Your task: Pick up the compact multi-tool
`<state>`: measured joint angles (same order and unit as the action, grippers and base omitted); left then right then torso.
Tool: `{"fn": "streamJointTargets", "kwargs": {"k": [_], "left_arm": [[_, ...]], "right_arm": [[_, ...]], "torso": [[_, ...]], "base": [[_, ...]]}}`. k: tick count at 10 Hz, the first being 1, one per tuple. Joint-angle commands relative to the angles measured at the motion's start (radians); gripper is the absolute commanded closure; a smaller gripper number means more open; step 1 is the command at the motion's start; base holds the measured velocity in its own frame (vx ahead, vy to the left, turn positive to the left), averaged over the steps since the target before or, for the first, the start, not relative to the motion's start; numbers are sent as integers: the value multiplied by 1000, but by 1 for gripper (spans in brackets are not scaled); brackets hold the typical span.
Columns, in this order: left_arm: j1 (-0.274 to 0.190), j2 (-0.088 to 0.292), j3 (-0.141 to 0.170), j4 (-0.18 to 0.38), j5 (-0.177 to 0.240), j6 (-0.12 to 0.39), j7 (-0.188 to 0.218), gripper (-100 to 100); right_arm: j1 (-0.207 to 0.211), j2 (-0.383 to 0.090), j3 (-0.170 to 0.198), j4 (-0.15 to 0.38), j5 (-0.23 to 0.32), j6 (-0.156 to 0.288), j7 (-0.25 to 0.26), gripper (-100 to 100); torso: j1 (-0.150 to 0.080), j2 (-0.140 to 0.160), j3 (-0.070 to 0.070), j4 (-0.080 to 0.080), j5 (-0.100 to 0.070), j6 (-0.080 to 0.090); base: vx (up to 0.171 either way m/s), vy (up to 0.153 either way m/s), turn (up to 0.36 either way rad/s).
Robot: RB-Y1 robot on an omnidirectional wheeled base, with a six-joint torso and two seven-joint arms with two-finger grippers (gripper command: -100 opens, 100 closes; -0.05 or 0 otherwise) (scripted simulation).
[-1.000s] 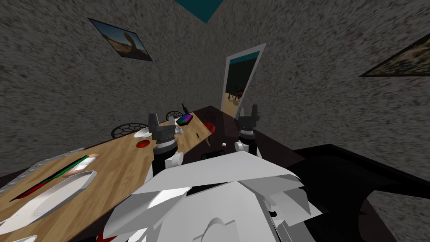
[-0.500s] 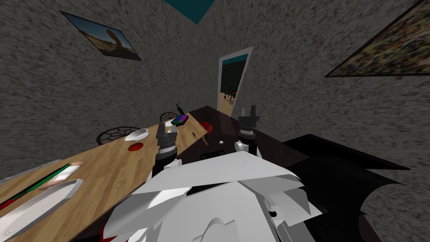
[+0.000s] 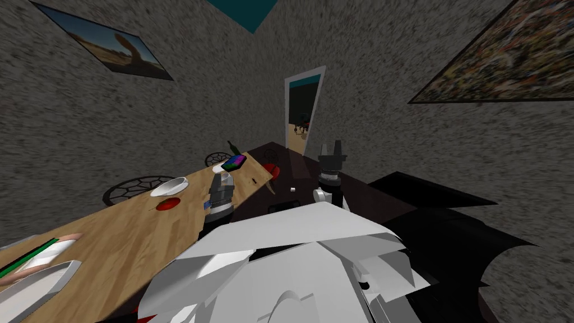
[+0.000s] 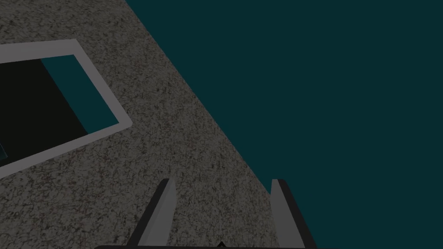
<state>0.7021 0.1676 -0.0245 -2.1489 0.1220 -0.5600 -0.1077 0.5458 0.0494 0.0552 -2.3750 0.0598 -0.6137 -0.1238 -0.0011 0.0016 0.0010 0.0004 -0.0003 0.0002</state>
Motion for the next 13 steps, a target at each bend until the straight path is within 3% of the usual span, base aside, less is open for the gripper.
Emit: {"fn": "streamJointTargets", "kwargs": {"k": [1,2,3,4,6,7,12,13], "left_arm": [[49,7,3,49,50,-6,-50,-100],[49,7,3,49,50,-6,-53,-100],[84,12,7,79,86,-6,-87,-100],[84,12,7,79,86,-6,-87,-100],[156,21,14,144,152,-3,-153,-100],[156,21,14,144,162,-3,-156,-100],[297,37,23,274,307,19,-293,-100],[297,37,23,284,318,19,-303,-100]], "right_arm": [[0,0,0,0,0,0,0,0],[0,0,0,0,0,0,0,0],[0,0,0,0,0,0,0,0],[0,0,0,0,0,0,0,0],[0,0,0,0,0,0,0,0],[0,0,0,0,0,0,0,0],[0,0,0,0,0,0,0,0],[0,0,0,0,0,0,0,0]], "torso": [[0,0,0,0,0,0],[-1,0,0,0,0,0],[0,0,0,0,0,0],[0,-1,0,0,0,0],[0,-1,-1,0,0,0],[-1,-2,-1,0,0,0],[1,-3,-2,-1,0,0],[0,-5,-3,-1,0,0]], "base": [[-10,-44,-265],[-5,-32,-83],[4,-40,-196],[8,-27,-86],[19,-44,-247],[26,-28,-99],[51,-35,-243],[67,-18,-91]]}}
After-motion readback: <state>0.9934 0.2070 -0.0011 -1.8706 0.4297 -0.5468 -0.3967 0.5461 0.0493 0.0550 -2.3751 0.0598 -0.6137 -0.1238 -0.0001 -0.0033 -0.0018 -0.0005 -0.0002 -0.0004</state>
